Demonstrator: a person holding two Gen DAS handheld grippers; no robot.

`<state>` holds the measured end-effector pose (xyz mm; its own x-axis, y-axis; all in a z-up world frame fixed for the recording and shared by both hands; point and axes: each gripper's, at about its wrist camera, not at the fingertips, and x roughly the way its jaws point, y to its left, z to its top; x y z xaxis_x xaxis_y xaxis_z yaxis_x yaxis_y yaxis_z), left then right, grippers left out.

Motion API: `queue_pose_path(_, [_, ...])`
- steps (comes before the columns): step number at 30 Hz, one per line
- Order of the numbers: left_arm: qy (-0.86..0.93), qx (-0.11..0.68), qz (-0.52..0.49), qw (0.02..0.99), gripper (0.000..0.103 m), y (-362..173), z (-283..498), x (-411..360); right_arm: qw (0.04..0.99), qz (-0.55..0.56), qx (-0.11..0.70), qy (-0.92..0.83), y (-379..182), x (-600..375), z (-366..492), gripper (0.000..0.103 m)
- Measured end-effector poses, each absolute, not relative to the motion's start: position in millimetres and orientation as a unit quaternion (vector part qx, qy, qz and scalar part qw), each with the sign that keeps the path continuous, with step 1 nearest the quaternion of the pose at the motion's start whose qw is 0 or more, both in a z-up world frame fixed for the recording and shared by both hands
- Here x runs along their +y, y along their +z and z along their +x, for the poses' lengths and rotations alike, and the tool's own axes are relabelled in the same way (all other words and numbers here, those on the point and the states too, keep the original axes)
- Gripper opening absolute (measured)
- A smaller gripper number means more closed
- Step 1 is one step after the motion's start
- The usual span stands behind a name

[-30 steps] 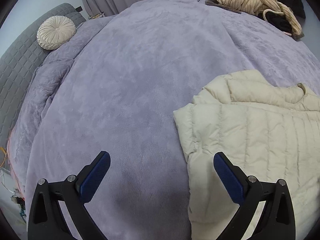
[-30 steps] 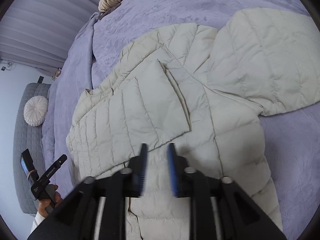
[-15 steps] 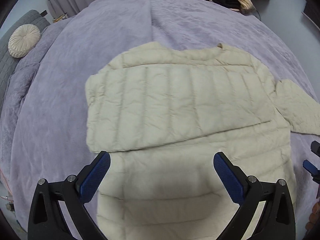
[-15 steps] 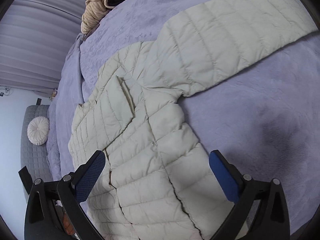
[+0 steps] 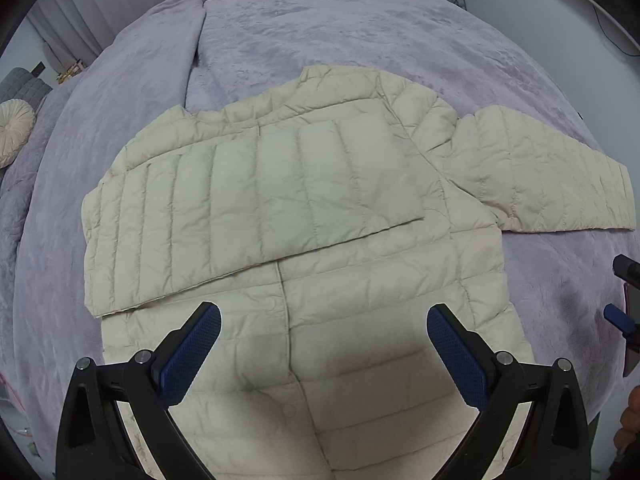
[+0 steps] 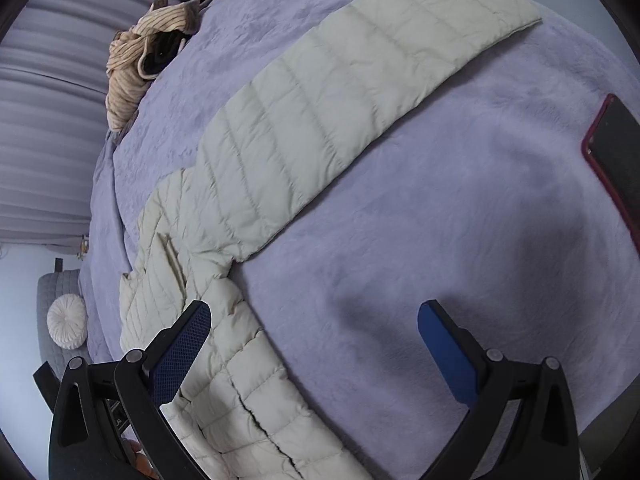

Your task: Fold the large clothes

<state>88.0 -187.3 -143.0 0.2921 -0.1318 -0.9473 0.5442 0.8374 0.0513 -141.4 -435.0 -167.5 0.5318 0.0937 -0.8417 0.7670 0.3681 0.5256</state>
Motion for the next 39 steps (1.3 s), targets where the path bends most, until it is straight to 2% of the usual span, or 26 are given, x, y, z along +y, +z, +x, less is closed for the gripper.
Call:
queue_pose_path(11, [-0.204,0.565,0.196,0.775,0.103,-153.0,78.5,-218.9,0.704,0.531,0.378,-0.281,-170.8,-527.0,-166.5,0.103])
queue_pose_path(21, [-0.197,0.572,0.197,0.771,0.103,-161.6,76.6,-238.6,0.683,0.596,0.303,-0.292,-191.5,-595.8,-172.3,0.103])
queue_pose_path(24, [-0.195,0.574,0.197,0.771,0.103,-163.4,77.1,-241.3,0.683,0.606,0.285,-0.292,-193.5,-608.9,-172.3,0.099])
queue_pose_path(26, [-0.194,0.575,0.198,0.770,0.103,-164.6,77.2,-242.5,0.684,0.612,0.277,-0.284,-195.5,-614.8,-171.9,0.088])
queue_pose_path(27, [-0.193,0.576,0.197,0.770,0.103,-165.0,77.4,-243.0,0.682,0.615,0.279,-0.282,-197.0,-616.7,-171.0,0.076])
queue_pose_path(29, [-0.192,0.577,0.197,0.769,0.103,-165.6,78.0,-243.7,0.677,0.622,0.280,-0.276,-200.6,-619.8,-169.4,0.065])
queue_pose_path(30, [-0.192,0.577,0.197,0.769,0.103,-165.8,78.2,-244.4,0.676,0.626,0.277,-0.272,-202.0,-620.8,-169.0,0.057])
queue_pose_path(33, [-0.190,0.577,0.196,0.770,0.103,-166.7,80.3,-245.1,0.673,0.640,0.269,-0.257,-205.9,-623.4,-165.4,0.012])
queue_pose_path(39, [-0.183,0.575,0.187,0.775,0.103,-164.1,88.6,-237.7,0.699,0.646,0.222,-0.211,-183.3,-617.3,-153.9,0.009])
